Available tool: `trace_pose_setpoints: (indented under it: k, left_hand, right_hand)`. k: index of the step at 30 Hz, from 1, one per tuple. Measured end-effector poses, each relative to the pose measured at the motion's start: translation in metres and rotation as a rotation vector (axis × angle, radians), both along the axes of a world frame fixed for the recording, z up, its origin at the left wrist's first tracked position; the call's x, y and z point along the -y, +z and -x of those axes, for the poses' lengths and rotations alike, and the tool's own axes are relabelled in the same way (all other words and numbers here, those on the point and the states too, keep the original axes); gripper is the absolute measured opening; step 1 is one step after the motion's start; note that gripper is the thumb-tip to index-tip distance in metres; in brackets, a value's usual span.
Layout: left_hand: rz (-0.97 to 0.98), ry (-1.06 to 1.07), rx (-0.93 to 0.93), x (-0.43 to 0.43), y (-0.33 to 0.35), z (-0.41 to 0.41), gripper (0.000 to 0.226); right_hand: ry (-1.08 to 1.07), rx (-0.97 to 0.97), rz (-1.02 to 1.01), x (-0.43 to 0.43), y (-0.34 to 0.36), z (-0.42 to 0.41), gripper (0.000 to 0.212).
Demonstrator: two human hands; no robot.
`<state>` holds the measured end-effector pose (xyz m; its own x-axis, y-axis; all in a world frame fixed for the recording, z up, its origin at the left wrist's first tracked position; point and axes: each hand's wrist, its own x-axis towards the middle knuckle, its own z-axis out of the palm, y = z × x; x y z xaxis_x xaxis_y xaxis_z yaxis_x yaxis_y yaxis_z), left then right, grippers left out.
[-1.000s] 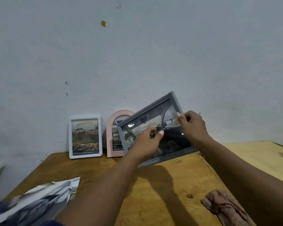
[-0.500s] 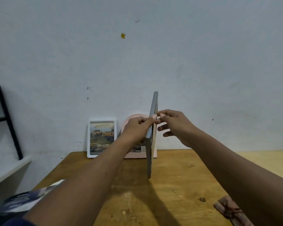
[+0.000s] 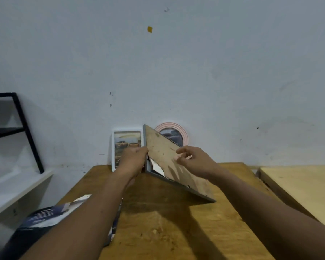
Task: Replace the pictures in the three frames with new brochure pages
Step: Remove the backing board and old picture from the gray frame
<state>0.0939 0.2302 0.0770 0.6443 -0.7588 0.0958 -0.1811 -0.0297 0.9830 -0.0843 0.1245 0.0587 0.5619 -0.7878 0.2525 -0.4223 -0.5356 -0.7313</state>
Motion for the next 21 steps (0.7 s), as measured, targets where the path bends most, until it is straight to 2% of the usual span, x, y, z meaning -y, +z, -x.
trace_pose_setpoints:
  k: [3, 8, 11, 15, 17, 21]
  left_hand:
    - [-0.089, 0.007, -0.166, 0.000, -0.039, -0.011, 0.025]
    - [-0.319, -0.088, -0.178, -0.015, -0.080, -0.016, 0.026]
    - [-0.443, -0.079, -0.033, -0.021, -0.099, -0.023, 0.020]
    - [-0.520, -0.128, 0.142, -0.025, -0.118, -0.034, 0.016]
    - [-0.541, -0.168, 0.223, -0.025, -0.120, -0.038, 0.014]
    - [-0.582, -0.235, 0.512, -0.023, -0.126, -0.043, 0.018]
  right_hand:
    - [0.041, -0.152, 0.092, -0.009, -0.033, 0.004, 0.043]
    - [0.112, -0.411, 0.114, -0.028, -0.078, -0.010, 0.067]
    - [0.095, -0.543, 0.186, -0.035, -0.099, -0.021, 0.065]
    - [0.064, -0.596, 0.228, -0.041, -0.114, -0.031, 0.054]
    - [0.049, -0.634, 0.280, -0.041, -0.120, -0.036, 0.058]
    - [0.044, -0.683, 0.335, -0.036, -0.119, -0.045, 0.070]
